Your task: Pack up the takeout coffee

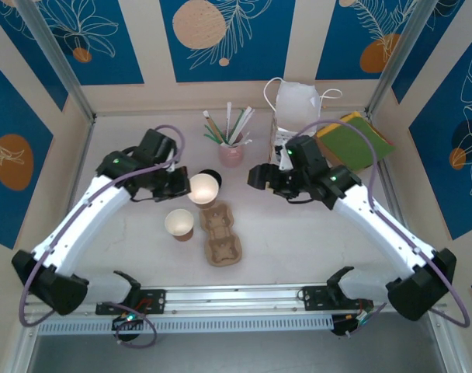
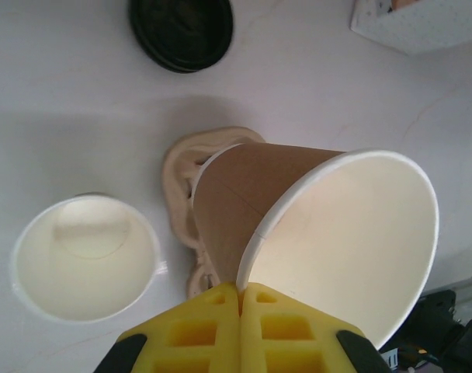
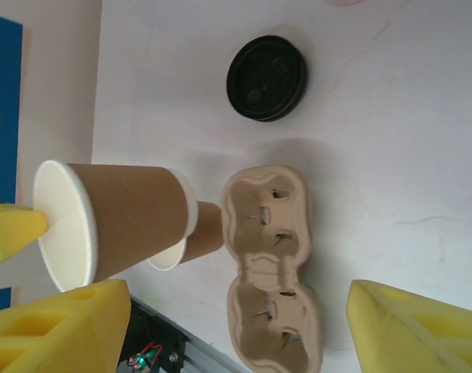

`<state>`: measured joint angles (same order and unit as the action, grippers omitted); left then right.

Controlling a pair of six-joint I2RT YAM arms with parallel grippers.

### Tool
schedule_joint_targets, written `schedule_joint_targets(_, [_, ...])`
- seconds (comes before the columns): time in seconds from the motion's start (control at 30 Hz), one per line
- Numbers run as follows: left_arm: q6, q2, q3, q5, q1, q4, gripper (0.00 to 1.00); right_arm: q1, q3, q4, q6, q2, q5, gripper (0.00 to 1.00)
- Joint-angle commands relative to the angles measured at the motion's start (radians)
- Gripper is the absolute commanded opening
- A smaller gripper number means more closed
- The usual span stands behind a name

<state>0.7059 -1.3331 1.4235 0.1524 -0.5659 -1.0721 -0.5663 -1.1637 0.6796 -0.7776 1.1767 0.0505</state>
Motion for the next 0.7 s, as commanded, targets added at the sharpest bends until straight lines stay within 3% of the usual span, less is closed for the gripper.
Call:
schedule_joint_targets(0.0, [0.036, -0.084, 0.05, -0.005, -0.078, 0.095, 0.0, 0.034, 0.045, 0.061, 0.012, -0.08, -0.021, 0.74])
schedule_joint_targets(0.2, [0.057, -0.259, 0.074, 0.031, -0.169, 0.219, 0.0, 0.103, 0.12, 0.129, 0.02, -0.21, -0.043, 0.78])
schedule_joint_targets(0.53, [0.055, -0.464, 0.104, 0.102, -0.23, 0.312, 0.0, 0.211, 0.191, 0.187, 0.024, -0.347, -0.012, 0.99])
schedule_joint_targets(0.67, [0.047, -0.51, 0.109, 0.121, -0.241, 0.317, 0.0, 0.222, 0.191, 0.19, 0.027, -0.341, 0.003, 0.99])
